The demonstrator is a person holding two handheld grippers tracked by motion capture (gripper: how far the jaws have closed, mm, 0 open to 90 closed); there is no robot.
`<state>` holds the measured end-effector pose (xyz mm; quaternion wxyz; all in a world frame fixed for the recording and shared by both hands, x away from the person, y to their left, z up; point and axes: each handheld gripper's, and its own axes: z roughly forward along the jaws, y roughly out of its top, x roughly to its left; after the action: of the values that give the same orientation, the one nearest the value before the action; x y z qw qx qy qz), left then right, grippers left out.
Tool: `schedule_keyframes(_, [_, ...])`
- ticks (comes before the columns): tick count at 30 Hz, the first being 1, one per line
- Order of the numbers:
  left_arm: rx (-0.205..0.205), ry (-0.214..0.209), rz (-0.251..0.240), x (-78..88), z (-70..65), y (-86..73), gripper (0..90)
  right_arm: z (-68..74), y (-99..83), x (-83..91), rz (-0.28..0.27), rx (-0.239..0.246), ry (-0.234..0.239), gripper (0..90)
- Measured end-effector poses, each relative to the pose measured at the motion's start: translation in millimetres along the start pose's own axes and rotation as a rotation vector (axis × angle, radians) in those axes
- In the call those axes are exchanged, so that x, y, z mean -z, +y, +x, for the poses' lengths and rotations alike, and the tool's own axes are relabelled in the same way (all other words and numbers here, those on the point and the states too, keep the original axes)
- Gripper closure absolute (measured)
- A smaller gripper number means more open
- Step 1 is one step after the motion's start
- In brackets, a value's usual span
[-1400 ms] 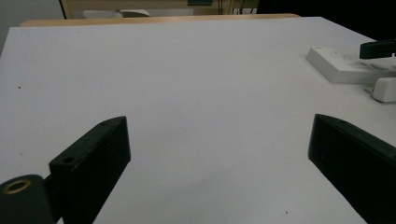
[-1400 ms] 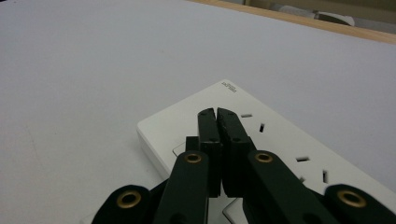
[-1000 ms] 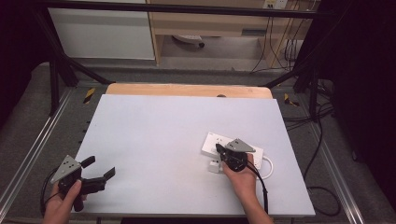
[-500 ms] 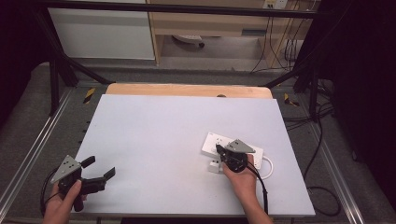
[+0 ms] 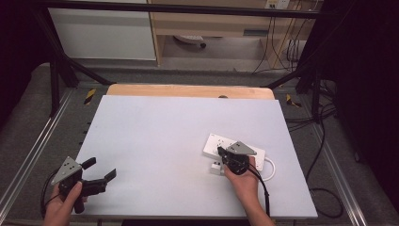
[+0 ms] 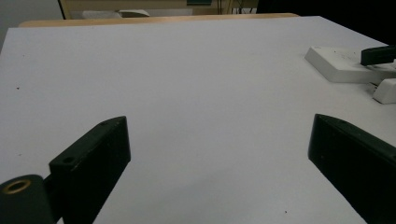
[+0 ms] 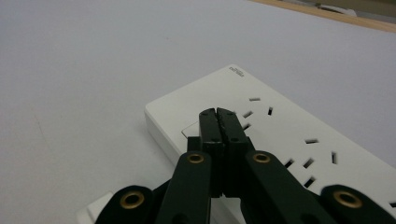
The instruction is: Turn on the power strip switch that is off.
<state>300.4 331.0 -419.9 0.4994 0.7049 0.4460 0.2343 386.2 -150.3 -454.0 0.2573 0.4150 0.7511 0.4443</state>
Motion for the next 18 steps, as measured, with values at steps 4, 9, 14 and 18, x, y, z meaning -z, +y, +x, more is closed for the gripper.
schedule_keyframes(4, [0.000, 0.000, -0.001, 0.0, -0.1, 0.0, 5.9, 0.3, 0.2, 0.3, 0.003, 0.004, -0.006, 90.0])
schedule_keyframes(9, [-0.001, 0.000, -0.001, 0.0, -0.3, 0.0, 5.9, 0.6, 0.1, 0.3, 0.003, 0.005, -0.008, 90.0])
schedule_keyframes(14, [-0.001, 0.000, 0.000, -0.1, -0.3, 0.0, 5.9, 0.8, 0.1, 0.6, 0.005, 0.004, -0.008, 90.0])
schedule_keyframes(18, [-0.001, 0.000, 0.000, -0.1, -0.3, 0.0, 5.9, 0.9, 0.0, 0.7, 0.005, 0.003, -0.009, 90.0])
